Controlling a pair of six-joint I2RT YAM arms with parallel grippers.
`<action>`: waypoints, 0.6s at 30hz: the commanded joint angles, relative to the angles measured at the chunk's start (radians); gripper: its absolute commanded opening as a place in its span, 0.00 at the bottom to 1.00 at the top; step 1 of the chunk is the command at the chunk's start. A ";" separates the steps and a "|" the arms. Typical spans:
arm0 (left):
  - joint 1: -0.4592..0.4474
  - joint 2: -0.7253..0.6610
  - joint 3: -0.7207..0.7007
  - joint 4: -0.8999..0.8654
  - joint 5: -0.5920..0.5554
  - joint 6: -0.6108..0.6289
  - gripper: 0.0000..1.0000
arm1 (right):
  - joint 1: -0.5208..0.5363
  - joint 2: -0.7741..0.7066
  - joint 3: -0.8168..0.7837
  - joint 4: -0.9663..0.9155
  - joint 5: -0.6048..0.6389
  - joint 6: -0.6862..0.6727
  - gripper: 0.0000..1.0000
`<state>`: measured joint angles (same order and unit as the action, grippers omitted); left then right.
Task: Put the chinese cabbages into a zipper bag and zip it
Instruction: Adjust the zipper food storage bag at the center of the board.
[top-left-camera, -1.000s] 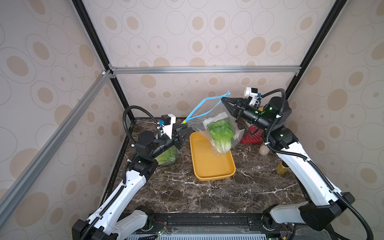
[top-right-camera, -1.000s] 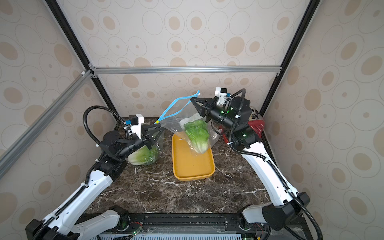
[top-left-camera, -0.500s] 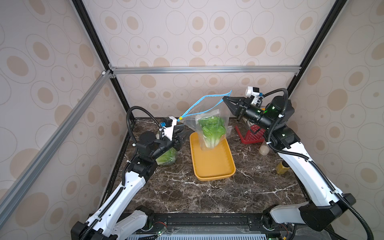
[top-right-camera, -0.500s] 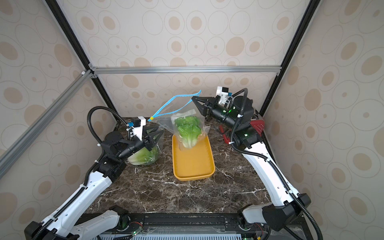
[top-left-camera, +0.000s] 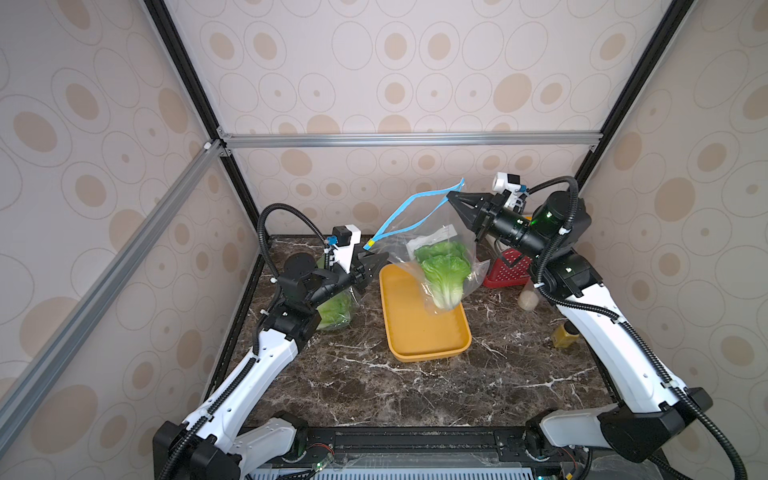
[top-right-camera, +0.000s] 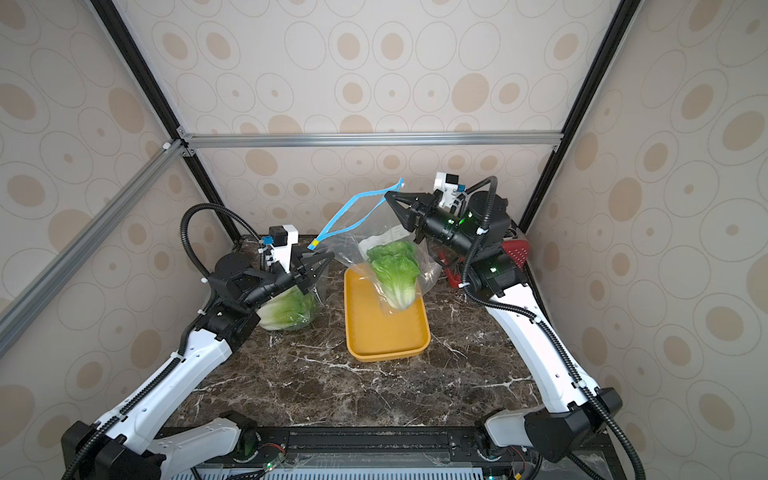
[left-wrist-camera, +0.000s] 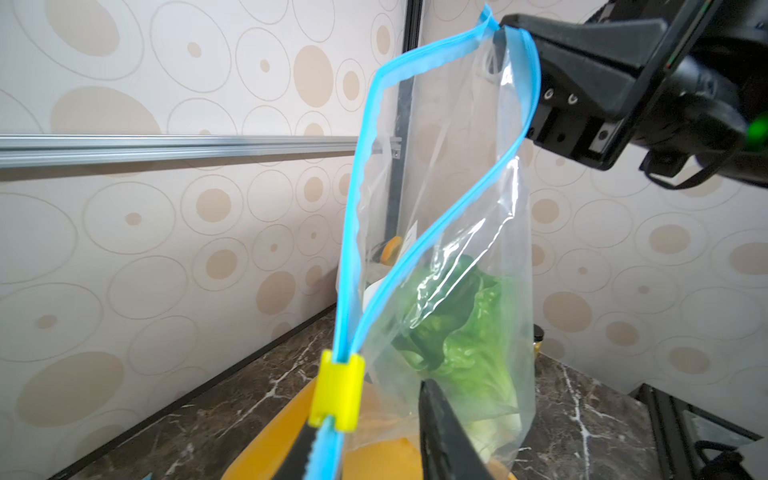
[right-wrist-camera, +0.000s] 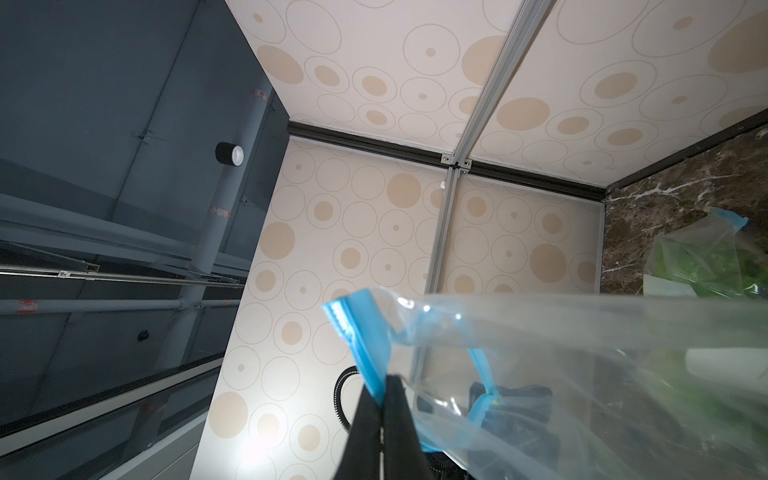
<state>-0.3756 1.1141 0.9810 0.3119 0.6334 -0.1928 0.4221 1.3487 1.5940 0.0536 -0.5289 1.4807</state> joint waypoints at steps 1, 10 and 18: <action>0.006 -0.004 0.039 0.050 0.059 -0.004 0.19 | -0.018 -0.044 0.002 0.077 -0.009 0.039 0.00; 0.006 -0.023 0.059 0.011 0.001 0.007 0.00 | -0.023 -0.051 -0.009 0.018 -0.026 -0.012 0.00; 0.006 -0.050 0.235 -0.422 -0.061 0.104 0.00 | -0.036 -0.030 -0.029 -0.164 -0.084 -0.205 0.11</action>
<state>-0.3756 1.0954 1.1198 0.0605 0.6010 -0.1505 0.3912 1.3205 1.5848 -0.0807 -0.5659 1.3373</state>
